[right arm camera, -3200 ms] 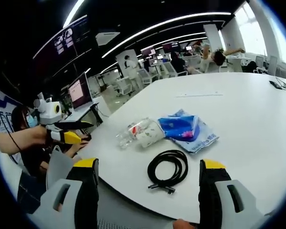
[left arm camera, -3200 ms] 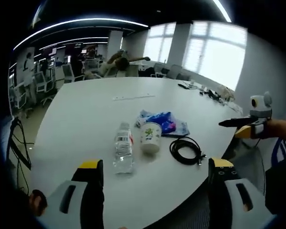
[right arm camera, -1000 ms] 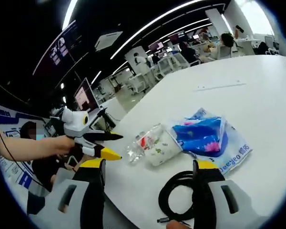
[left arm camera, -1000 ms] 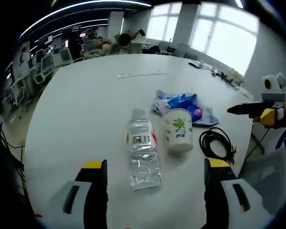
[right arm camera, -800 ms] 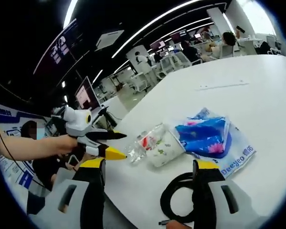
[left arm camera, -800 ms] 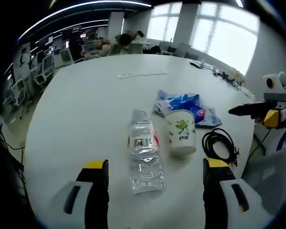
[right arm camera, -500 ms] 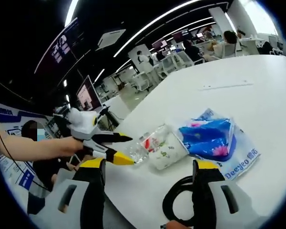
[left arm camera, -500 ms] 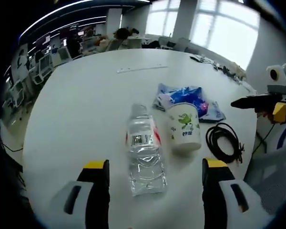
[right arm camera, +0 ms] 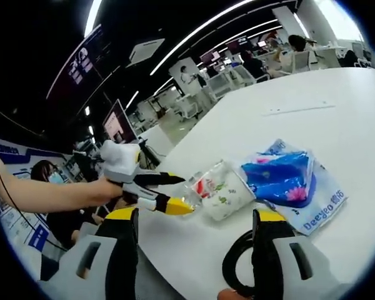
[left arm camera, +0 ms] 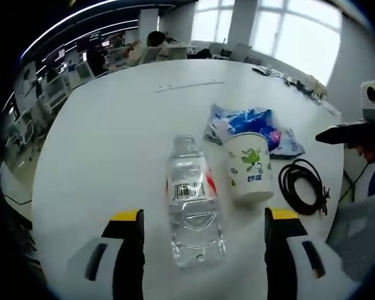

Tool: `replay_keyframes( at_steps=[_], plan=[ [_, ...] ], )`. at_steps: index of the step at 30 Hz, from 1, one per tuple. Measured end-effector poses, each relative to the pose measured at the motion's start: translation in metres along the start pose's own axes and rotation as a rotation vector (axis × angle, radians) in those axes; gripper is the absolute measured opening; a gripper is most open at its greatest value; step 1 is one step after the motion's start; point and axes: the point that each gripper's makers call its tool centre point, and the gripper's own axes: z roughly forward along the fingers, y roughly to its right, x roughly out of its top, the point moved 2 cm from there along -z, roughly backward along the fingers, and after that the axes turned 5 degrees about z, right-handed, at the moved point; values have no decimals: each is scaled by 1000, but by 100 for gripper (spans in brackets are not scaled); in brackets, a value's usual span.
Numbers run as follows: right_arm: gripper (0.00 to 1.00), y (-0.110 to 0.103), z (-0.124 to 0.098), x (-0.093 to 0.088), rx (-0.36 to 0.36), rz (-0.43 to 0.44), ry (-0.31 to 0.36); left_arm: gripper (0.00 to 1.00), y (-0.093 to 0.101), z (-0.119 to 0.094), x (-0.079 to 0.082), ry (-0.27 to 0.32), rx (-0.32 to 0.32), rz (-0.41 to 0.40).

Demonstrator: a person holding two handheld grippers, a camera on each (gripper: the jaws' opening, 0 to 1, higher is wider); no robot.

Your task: Arrange the tabletop items into an orderly group along one side of the table until the central work area is clear of visible clutter.

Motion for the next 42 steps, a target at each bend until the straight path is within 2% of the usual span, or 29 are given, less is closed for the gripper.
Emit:
replay_keyframes(
  at_steps=[13, 21, 24, 27, 30, 37, 42],
  plan=[
    [73, -3, 0, -8, 4, -1, -25, 68, -4, 11, -4, -29, 20, -6],
    [73, -5, 3, -11, 7, 4, -34, 58, -9, 16, -9, -56, 33, -21],
    [73, -6, 3, -10, 9, 4, -33, 55, -8, 18, -12, -73, 37, -19],
    [73, -7, 4, -10, 8, 5, -33, 47, -5, 18, -14, -88, 26, -16],
    [73, -6, 4, -10, 5, 6, -33, 43, -6, 19, -16, -95, 36, -7],
    [72, -6, 6, -7, 3, 14, -27, 39, -5, 19, -16, -98, 39, -32],
    [71, -9, 11, 2, 7, 28, -3, 37, -5, 18, -17, -93, 41, -47]
  ],
)
